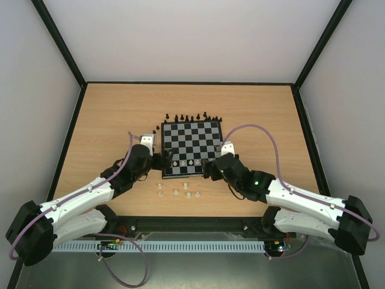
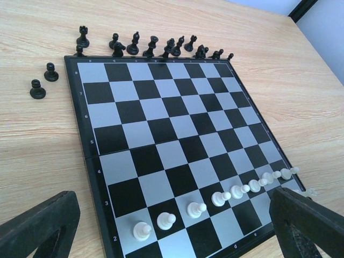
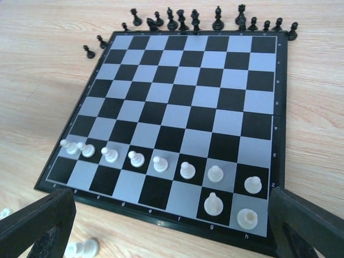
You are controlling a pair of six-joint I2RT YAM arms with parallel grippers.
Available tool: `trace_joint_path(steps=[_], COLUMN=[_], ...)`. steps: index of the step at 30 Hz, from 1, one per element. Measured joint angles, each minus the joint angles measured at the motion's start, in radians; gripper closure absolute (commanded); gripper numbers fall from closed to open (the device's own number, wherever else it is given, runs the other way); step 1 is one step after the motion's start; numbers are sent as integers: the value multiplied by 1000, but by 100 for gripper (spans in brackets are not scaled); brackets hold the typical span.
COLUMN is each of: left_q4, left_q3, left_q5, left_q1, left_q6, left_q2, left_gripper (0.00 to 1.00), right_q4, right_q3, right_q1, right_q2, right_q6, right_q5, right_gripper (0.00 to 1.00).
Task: Set up the chess pieces on the board
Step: Pick up the chess piece at the center of the board.
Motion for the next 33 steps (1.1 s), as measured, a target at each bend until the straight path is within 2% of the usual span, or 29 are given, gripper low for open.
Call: trace_joint_path(steps=[5,17,26,33], left_q4=[-2,-2,-2,-6], left_q3=[0,0,0,9], left_q5=[-9,-12,-12,-21], left_q1=[-9,-9,-10,-10], left_q6=[0,0,0,0], left_q2=[-16,13,25,55], left_gripper=[0,0,1,0], right_q4=[-14,-21,-68,-95], right_q3=[68,73,140,142], right_q1=[0,0,0,0], right_q2=[89,74,211,218], right_q6=[26,21,21,21], right_q5=[27,55,38,39], right_gripper=[1,1,1,1])
